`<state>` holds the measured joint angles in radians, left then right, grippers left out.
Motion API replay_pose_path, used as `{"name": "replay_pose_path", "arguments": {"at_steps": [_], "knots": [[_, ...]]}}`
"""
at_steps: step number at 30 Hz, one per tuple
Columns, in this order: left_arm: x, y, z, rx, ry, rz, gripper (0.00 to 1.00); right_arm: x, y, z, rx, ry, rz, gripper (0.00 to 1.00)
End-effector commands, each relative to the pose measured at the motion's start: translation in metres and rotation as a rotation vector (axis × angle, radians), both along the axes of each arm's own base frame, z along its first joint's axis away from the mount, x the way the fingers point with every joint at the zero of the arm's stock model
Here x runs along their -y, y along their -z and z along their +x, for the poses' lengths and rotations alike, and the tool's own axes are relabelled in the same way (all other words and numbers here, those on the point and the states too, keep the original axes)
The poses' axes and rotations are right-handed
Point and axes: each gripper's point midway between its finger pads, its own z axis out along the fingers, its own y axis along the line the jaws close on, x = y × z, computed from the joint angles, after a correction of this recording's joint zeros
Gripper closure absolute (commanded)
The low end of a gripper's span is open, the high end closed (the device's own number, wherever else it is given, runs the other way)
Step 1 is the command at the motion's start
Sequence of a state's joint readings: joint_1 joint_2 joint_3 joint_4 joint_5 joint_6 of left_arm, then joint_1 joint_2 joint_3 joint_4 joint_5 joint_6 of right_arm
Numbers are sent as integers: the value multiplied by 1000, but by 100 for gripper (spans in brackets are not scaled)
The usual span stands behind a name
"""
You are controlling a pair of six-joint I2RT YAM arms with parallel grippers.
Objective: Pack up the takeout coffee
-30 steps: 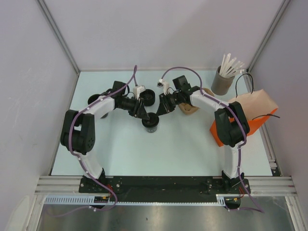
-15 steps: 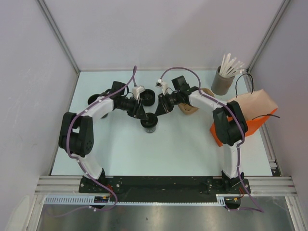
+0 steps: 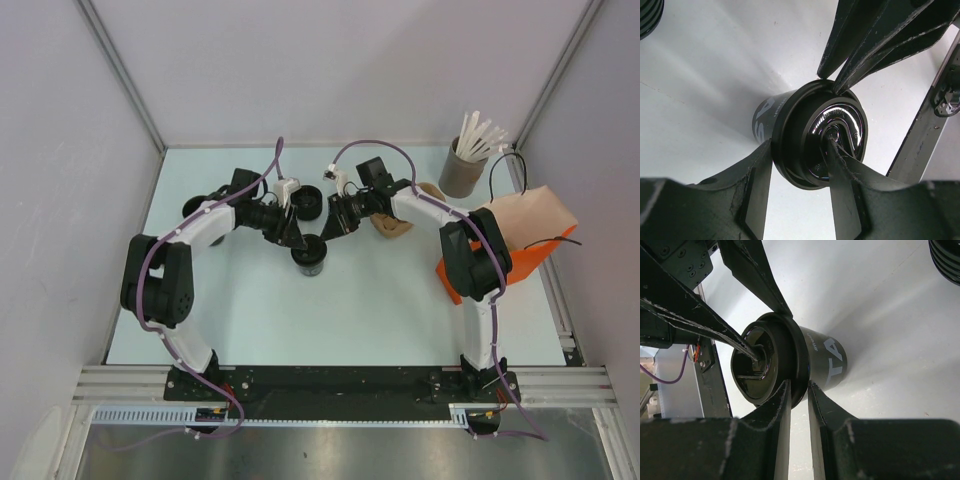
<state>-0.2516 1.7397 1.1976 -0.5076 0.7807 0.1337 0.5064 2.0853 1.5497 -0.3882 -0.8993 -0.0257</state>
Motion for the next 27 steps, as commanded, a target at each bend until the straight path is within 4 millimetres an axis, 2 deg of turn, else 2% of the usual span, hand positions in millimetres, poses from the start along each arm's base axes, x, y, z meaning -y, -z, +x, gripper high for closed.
{"name": "replay_pose_path", "arguments": {"at_steps": [1, 9, 19, 27], "knots": [[-37, 38, 6, 61, -27, 234, 50, 51, 139, -51, -163, 7, -460, 79], [-39, 41, 6, 58, -27, 249, 46, 60, 154, -53, -149, 11, -536, 78], [-44, 41, 6, 70, -31, 271, 41, 61, 167, -66, -169, -19, -575, 78], [-48, 47, 4, 77, -32, 298, 42, 60, 174, -74, -177, -40, -597, 80]]}}
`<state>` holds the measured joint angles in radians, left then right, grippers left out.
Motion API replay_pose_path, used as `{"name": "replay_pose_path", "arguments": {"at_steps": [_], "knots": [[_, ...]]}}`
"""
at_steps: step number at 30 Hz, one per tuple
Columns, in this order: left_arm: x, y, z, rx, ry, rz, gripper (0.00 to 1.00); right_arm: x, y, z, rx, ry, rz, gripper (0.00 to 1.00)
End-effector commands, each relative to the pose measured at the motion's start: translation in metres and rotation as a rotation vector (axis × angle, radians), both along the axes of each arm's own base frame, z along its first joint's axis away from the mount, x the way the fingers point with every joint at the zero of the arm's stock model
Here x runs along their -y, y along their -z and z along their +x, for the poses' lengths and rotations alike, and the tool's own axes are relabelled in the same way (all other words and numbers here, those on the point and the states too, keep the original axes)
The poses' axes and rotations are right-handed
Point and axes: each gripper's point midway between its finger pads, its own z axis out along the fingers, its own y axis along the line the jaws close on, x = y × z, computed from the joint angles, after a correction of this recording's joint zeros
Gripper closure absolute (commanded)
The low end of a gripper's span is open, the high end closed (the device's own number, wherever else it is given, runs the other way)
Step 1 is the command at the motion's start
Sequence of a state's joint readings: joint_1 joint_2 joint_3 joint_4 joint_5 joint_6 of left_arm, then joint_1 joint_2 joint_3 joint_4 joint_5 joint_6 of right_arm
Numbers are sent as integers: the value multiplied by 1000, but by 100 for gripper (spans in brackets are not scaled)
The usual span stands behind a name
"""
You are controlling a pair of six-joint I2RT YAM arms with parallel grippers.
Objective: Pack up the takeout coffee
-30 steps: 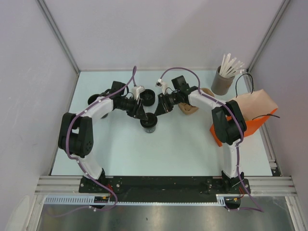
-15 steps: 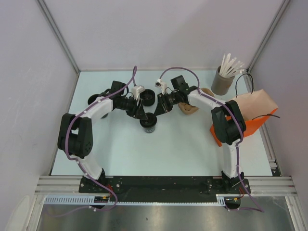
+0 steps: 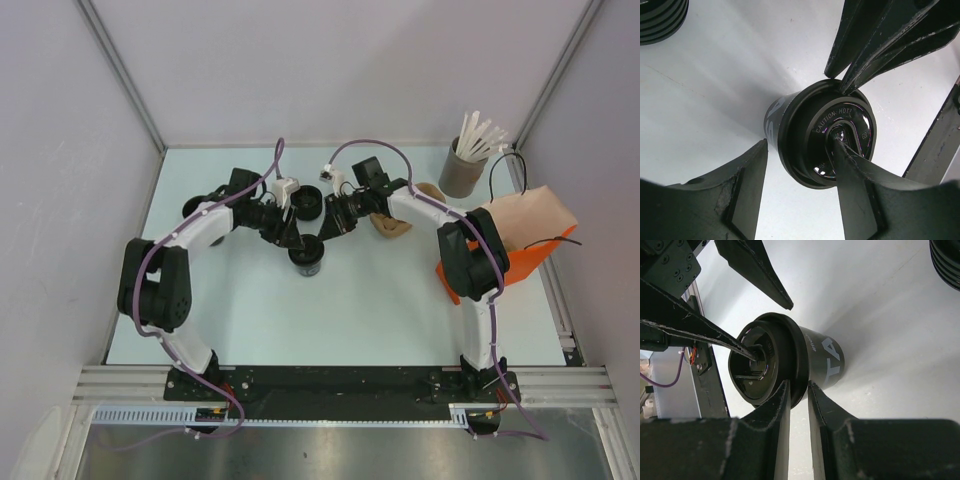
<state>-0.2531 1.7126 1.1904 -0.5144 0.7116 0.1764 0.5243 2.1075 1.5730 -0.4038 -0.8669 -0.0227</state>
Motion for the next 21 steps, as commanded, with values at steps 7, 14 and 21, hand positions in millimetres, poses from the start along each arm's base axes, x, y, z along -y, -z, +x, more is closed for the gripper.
{"name": "replay_pose_path", "arguments": {"at_steps": [7, 14, 21], "knots": [[-41, 51, -3, 15, -30, 242, 40, 68, 173, -80, -176, -62, -600, 83], [-43, 66, -8, -16, -18, 260, 38, 66, 172, -87, -157, -87, -636, 85], [-44, 68, -12, -16, -18, 257, 38, 58, 158, -80, -144, -81, -614, 84]]}}
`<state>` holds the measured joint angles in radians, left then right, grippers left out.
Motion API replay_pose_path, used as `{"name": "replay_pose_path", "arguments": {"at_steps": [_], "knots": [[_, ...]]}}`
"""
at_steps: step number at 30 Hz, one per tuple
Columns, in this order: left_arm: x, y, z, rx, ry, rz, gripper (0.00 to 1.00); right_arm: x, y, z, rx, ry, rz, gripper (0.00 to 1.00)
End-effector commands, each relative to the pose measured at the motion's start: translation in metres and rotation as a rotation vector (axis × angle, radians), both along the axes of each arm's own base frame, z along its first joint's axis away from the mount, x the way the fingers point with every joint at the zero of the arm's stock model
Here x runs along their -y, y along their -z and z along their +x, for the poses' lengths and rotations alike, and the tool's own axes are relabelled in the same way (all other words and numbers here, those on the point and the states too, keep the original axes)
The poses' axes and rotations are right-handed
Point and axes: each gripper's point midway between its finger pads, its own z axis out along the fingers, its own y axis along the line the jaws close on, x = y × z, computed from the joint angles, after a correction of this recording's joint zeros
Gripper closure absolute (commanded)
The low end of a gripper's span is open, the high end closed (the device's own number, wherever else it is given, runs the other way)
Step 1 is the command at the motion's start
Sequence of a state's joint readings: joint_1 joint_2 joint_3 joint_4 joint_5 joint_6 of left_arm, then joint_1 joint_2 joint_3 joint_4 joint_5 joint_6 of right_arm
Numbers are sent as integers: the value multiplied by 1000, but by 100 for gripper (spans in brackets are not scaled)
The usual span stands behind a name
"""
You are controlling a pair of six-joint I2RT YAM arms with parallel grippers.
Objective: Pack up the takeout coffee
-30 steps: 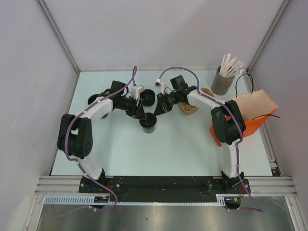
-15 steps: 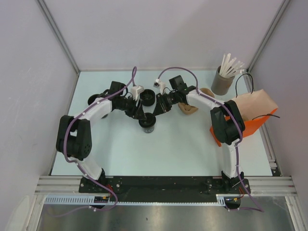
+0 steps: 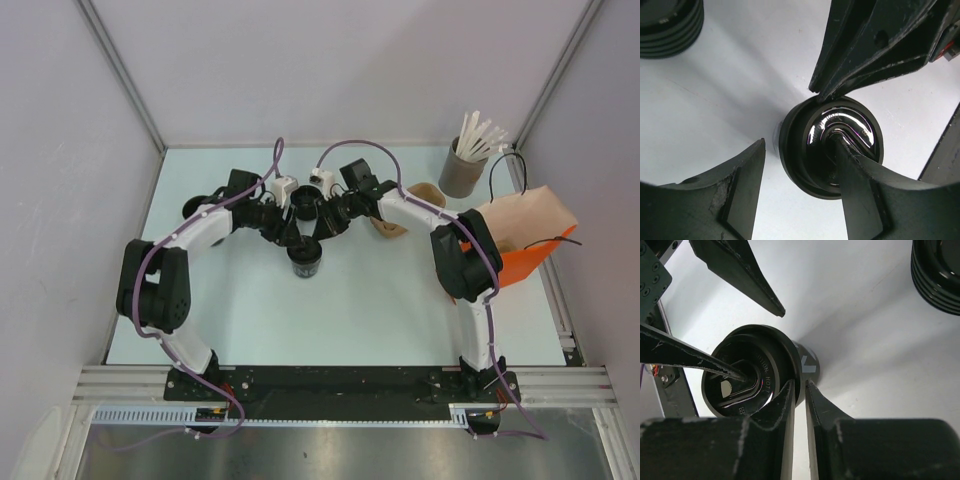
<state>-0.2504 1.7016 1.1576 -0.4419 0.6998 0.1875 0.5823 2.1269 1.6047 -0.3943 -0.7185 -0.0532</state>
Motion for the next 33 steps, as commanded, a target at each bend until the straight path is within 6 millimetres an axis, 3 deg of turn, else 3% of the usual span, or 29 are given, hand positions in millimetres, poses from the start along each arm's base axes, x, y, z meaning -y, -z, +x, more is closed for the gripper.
{"name": "replay_pose_path", "arguments": {"at_steps": [1, 5, 10, 16, 25, 33], "knots": [[-43, 66, -19, -74, -25, 257, 38, 72, 139, -84, -247, -51, -515, 83], [-43, 61, -18, -56, -29, 255, 39, 66, 105, -57, -203, -13, -441, 79], [-43, 58, -19, -46, -37, 247, 39, 57, 63, -45, -158, -3, -340, 76], [-41, 43, -17, -4, -43, 226, 39, 47, 47, -52, -121, -29, -316, 75], [-42, 28, -16, 54, -49, 217, 39, 41, 28, -42, -61, -29, -290, 72], [-43, 32, -20, 47, -51, 219, 39, 35, -21, -28, -13, -35, -176, 55]]}}
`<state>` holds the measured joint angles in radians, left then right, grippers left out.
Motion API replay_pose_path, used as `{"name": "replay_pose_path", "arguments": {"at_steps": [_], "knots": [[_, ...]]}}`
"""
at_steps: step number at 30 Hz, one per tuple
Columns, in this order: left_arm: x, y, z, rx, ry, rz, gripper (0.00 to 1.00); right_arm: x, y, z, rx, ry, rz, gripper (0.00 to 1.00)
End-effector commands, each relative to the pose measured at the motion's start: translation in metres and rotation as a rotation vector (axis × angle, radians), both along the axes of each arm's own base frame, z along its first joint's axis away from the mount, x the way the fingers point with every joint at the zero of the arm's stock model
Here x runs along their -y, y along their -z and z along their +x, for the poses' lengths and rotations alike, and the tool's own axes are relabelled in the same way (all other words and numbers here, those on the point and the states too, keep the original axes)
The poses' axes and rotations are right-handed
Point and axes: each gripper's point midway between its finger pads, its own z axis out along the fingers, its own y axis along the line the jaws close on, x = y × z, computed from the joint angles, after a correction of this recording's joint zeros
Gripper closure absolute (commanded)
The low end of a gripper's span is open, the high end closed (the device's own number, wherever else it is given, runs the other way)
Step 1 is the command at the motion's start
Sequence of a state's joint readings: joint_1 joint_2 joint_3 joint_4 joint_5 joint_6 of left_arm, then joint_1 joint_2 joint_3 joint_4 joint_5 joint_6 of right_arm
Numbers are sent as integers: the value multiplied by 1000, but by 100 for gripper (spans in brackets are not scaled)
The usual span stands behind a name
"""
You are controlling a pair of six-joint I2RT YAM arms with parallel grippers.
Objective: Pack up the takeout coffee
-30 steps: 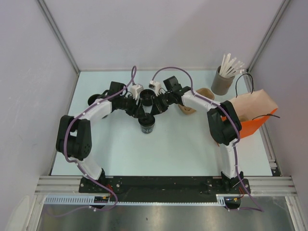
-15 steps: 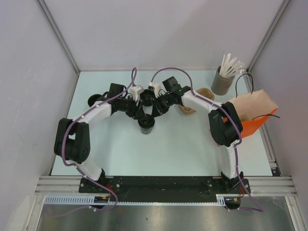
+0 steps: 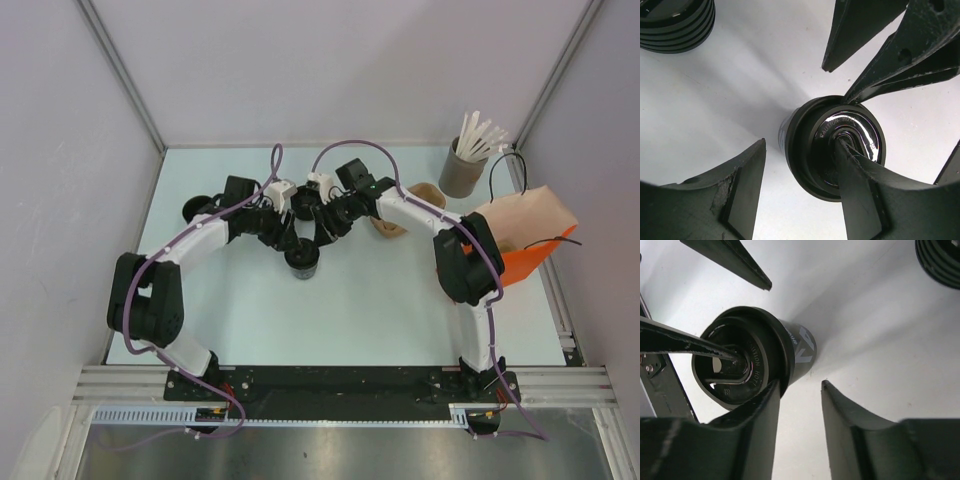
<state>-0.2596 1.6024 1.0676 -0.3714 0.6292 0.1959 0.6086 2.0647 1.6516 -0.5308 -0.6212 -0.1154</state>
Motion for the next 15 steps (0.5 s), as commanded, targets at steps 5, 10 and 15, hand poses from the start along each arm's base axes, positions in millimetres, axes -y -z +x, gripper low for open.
{"name": "replay_pose_path", "arguments": {"at_steps": [5, 10, 15], "knots": [[-34, 37, -16, -51, -37, 178, 39, 28, -23, -16, -57, -29, -42, 44], [-35, 35, -14, -48, -38, 179, 38, 29, -37, -10, -68, -20, 0, 40], [-33, 32, -11, -41, -41, 170, 38, 31, -42, -6, -78, -15, 25, 39]]}}
